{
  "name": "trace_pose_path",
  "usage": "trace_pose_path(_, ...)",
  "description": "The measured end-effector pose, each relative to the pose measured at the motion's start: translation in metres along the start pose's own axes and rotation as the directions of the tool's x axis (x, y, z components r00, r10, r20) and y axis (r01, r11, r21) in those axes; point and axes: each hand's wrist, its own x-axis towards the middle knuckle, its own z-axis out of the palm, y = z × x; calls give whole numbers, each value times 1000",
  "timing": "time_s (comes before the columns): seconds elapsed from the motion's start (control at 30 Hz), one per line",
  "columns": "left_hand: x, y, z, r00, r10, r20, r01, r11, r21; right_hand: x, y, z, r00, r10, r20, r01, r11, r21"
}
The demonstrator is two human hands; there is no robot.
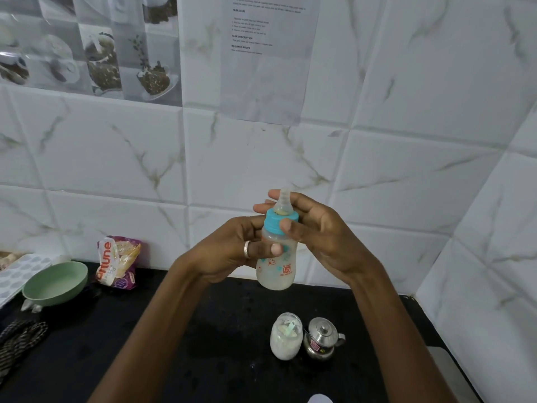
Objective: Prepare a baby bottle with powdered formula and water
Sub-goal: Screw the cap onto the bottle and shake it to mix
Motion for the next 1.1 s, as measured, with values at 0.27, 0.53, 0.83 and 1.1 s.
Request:
trace_pose_path(0.27,-5,0,11,992,44,-119,-32,995,95,0,14,7,982,-5,-187,0,1000,-30)
trace_pose_path(0.53,-4,-30,40,879,159,-450,-68,975,211,1,32,40,886,-24,-463,-40,991,-127)
trace_pose_path(0.83,0,-29,33,860,163,-484,12,941,338,3,35,39,909,14,-416,-97,979,-179)
trace_pose_path(1.1,-4,-43,36,791,305,-529,25,849,527,-15,54,47,924,208,-321,-229,973,-28)
